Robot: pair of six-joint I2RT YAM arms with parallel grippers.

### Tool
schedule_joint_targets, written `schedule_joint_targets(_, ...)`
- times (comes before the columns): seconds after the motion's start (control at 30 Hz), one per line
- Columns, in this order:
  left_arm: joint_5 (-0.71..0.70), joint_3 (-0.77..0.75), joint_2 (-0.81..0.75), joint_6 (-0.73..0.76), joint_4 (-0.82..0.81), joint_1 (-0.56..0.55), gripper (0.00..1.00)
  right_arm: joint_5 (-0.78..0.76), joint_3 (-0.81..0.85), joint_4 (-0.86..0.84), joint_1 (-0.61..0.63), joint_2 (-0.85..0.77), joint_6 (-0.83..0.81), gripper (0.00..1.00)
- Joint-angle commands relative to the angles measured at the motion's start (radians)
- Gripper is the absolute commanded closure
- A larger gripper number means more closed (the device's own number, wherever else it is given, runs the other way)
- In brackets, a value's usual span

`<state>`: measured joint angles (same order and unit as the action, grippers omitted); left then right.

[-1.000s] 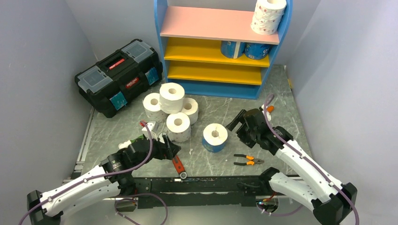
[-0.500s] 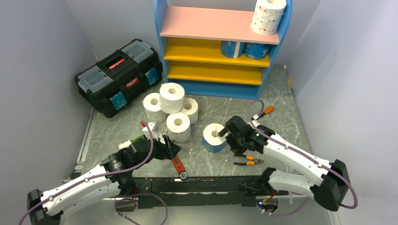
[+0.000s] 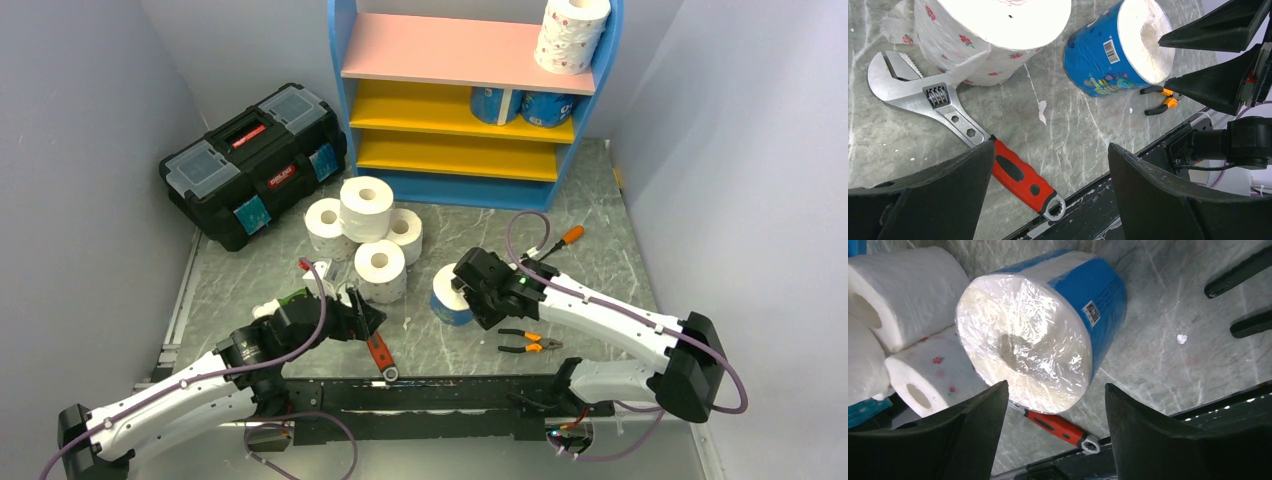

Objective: Place and organize the paper towels onto the shelf
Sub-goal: Pick up the paper towel from the center of the board.

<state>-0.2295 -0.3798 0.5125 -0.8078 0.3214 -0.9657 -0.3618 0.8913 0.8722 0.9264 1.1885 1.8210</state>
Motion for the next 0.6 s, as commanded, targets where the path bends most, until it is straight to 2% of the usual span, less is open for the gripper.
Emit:
schedule_joint_targets(0.0,0.011,0.010,-0.014,-0.016,-0.001,0.000,0.11,-0.044,0.064,0.056,0.013,0.032,0.118,0.29)
schedule_joint_targets(0.33,0.021,0.017,-0.050,-0.025,0.031,0.001,0.11,-0.004,-0.005,0.048,0.014,0.018,0.236,0.35)
schedule_joint_targets(0.57,0.021,0.016,-0.053,-0.024,0.040,0.000,0.11,-0.012,-0.018,0.027,0.013,0.036,0.240,0.40)
